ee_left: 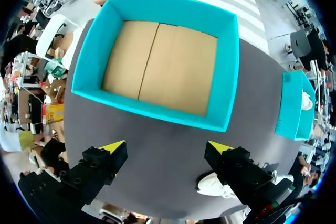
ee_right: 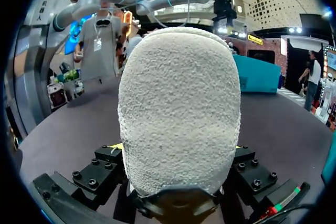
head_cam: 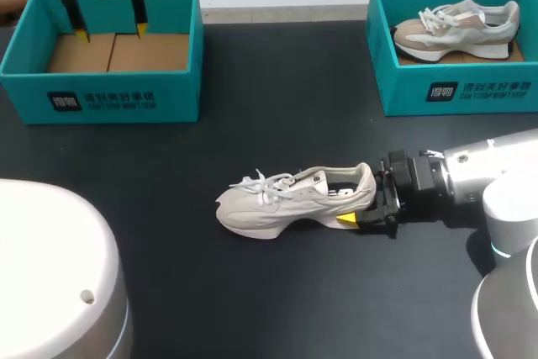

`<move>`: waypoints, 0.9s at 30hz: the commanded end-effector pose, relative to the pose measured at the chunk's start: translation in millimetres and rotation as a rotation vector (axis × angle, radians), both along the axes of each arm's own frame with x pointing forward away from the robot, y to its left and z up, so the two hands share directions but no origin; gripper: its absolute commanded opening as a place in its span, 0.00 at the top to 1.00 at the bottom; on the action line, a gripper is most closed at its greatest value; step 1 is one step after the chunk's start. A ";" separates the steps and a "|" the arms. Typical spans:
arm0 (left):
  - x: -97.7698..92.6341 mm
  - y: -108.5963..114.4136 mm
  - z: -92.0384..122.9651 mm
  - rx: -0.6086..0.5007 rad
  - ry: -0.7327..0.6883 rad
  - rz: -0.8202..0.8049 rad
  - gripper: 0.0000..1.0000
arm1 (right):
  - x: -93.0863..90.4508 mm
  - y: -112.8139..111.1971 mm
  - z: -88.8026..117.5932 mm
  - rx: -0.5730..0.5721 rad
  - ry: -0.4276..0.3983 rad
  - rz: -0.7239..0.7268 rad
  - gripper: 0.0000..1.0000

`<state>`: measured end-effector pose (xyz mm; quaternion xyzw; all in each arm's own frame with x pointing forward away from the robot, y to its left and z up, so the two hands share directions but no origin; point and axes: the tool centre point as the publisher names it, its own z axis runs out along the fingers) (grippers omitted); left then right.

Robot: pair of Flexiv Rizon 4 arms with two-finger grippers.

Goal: Take the shoe out of the shoebox, open the shoe tongue, remove and reinsert the insole, then place the shoe into the shoebox

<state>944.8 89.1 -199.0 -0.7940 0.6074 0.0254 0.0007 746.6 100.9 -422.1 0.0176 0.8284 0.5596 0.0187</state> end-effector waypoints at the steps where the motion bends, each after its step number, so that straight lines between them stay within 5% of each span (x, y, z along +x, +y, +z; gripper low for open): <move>1: -37.9 -18.6 6.0 0.011 -0.056 0.028 0.00 | 1.6 3.0 -8.7 -0.002 -0.001 -0.002 1.00; 10: -75.4 -68.0 -8.5 0.011 -0.080 0.177 0.00 | 1.6 3.0 -8.7 -0.002 -0.001 -0.002 1.00; 27: -135.1 -151.5 -27.6 -0.019 -0.077 0.178 0.00 | 1.6 3.0 -8.7 -0.002 -0.001 -0.002 1.00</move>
